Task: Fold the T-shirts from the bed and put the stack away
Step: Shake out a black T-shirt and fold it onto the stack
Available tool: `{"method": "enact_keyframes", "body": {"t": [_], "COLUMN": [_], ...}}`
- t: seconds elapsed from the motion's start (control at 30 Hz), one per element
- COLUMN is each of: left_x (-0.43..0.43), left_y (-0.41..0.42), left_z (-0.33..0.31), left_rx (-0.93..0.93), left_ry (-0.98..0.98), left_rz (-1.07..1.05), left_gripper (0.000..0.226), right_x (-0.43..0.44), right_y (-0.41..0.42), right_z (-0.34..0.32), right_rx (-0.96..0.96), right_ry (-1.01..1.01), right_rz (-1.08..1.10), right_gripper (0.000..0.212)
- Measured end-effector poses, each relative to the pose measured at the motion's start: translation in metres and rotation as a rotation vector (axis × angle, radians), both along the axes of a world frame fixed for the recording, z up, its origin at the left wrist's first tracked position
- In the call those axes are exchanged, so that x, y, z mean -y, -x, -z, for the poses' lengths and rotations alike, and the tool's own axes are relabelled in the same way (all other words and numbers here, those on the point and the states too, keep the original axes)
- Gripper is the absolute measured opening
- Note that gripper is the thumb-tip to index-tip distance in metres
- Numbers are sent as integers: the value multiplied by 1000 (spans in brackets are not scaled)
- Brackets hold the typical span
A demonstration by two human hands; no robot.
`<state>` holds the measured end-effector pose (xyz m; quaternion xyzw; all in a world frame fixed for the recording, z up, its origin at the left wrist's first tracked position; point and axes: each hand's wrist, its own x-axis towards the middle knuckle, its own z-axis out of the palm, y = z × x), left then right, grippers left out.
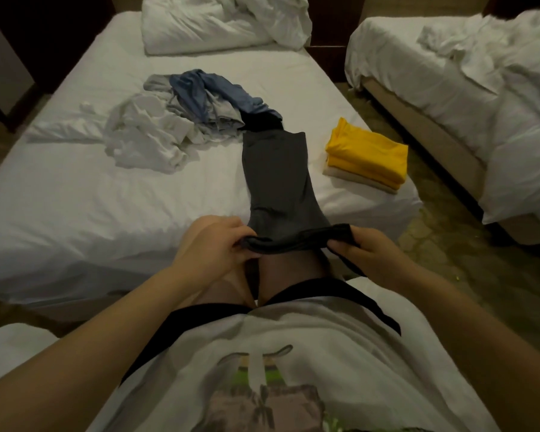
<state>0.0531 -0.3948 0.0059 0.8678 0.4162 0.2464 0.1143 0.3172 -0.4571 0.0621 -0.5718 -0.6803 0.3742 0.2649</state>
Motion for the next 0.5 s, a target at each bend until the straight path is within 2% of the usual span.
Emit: {"method": "enact_keyframes", "body": {"t": [0.07, 0.17, 0.23, 0.4, 0.47, 0.5], "left_x": [0, 1, 2, 0, -4, -10], "left_y": [1, 2, 3, -3, -3, -1], "left_z": [-1, -3, -7, -13, -10, -5], "left_rx": [-16, 7, 44, 29, -26, -72], "left_ry": [2, -6, 127, 526, 561, 506], "left_rz": [29, 154, 210, 285, 285, 232], "left_gripper": [31, 34, 36, 20, 19, 28], "right_x": [-1, -3, -4, -15, -25, -30], "right_y": [0, 1, -2, -10, -13, -15], "right_z": [-9, -21, -23, -25, -24, -23], "right_rx": [-13, -33, -24, -104, -109, -108], "right_ry": [29, 183, 287, 385, 406, 416], "right_rz": [-55, -126, -159, -144, -122, -110], "right_gripper": [32, 30, 26, 16, 13, 12]}}
